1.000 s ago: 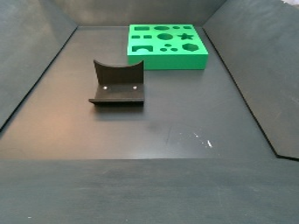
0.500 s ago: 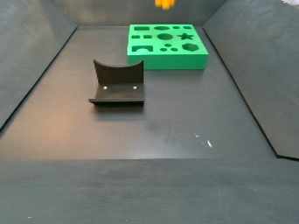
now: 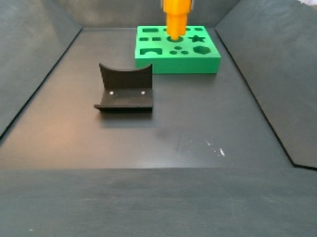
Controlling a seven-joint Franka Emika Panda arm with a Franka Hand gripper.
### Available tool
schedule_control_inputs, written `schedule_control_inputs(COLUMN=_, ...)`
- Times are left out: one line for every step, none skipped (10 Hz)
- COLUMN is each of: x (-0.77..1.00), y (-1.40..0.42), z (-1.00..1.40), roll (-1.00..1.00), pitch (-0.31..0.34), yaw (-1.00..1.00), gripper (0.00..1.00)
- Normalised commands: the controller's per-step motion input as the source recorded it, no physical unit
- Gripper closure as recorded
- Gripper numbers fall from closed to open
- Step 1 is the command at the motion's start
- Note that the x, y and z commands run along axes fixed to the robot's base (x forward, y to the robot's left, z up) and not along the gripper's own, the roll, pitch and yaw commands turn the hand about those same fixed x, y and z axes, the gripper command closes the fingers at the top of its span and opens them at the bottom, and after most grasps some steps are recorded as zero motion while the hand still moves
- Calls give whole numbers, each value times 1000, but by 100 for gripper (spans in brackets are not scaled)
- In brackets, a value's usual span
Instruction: Insert the 3 prong object.
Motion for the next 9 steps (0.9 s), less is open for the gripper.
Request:
schedule_control_inputs(x=0, y=49, z=-80, roll=-60, pitch=0, yaw=-869, gripper=100)
schedule_control_inputs(x=54, y=20, z=0, roll=-89, pitch=0, yaw=-866, gripper=100)
schedule_control_inputs(x=0, y=0, z=-80, roll=0, pitch=66, yaw=-1000, gripper=100)
schedule_control_inputs(x=0, y=0, z=-137, roll=0, pitch=70, yaw=-1000, gripper=100)
schedule_control_inputs(x=0, y=0, z=-169, roll=0, pitch=73, yaw=-1000, gripper=100)
schedule_control_inputs(x=0, y=-40, z=-51, roll=-127, pitch=0, yaw=-989, gripper=100)
schedule_control_inputs(x=0, y=-6, z=-214, roll=-120, pitch=0, yaw=-986, gripper=100)
schedule_control_inputs(x=-31, y=0, z=-437, roll=-24, pitch=0, yaw=-980, gripper=100)
schedule_control_inputs(x=0, y=74, z=-369, roll=-20, pitch=10, yaw=-911, gripper=100)
